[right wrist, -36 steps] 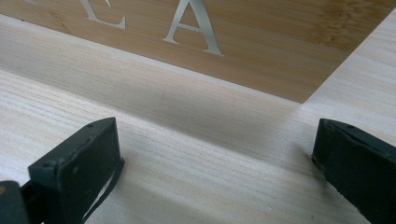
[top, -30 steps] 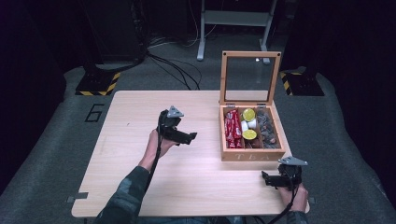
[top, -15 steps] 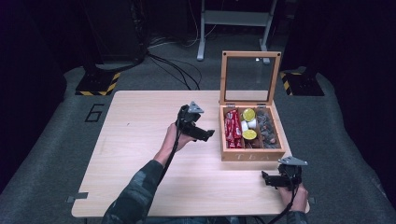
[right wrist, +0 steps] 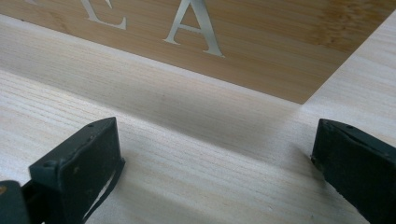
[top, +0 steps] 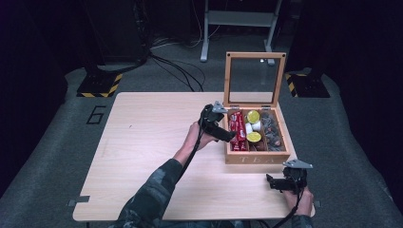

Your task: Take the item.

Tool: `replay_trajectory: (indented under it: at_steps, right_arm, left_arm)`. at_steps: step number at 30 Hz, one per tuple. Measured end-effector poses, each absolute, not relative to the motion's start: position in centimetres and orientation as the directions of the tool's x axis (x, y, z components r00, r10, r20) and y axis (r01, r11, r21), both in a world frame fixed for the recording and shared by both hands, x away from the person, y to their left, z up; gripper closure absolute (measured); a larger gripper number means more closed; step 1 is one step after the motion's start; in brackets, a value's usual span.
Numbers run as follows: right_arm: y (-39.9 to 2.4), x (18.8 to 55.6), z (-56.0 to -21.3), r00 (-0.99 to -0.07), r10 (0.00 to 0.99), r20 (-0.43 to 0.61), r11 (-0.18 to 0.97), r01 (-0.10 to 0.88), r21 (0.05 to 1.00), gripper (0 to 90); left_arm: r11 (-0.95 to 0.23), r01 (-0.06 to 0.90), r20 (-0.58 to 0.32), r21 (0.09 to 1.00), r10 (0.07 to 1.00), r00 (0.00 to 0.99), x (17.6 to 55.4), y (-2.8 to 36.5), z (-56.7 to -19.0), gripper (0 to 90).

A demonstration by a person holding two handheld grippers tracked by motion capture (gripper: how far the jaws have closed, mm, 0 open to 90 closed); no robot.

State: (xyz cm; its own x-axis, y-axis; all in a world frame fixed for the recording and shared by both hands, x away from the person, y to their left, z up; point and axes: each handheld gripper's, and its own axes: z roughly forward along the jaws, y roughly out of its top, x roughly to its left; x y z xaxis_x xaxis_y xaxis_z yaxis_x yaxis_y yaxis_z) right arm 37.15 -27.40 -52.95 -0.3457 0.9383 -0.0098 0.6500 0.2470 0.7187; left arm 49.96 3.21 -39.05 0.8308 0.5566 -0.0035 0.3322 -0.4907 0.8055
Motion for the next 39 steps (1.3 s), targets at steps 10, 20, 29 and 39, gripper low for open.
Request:
replay_trajectory:
  at_steps: [10,20,29,39]
  right_arm:
    - [-27.4,37.1,-52.9,-0.344,0.939,-0.011,0.247,0.651,0.718,0.6]
    - [-27.4,37.1,-52.9,-0.345,0.939,-0.004,0.244,0.655,0.715,0.8]
    - [-27.4,37.2,-52.9,-0.341,0.94,0.003,0.237,0.659,0.713,0.9]
    - [-27.4,37.2,-52.9,-0.342,0.94,0.006,0.236,0.66,0.713,1.1]
  left_arm:
    - [-0.53,0.292,0.006,0.796,0.489,0.872,50.3,-0.7,-39.8,10.4]
    - [-0.563,0.302,0.012,0.77,0.485,0.874,50.6,-3.5,-41.5,23.9]
    - [-0.588,0.276,0.022,0.76,0.449,0.893,50.2,-5.4,-42.1,29.8]
    - [-0.636,0.279,0.04,0.72,0.44,0.897,50.6,-6.8,-43.4,32.2]
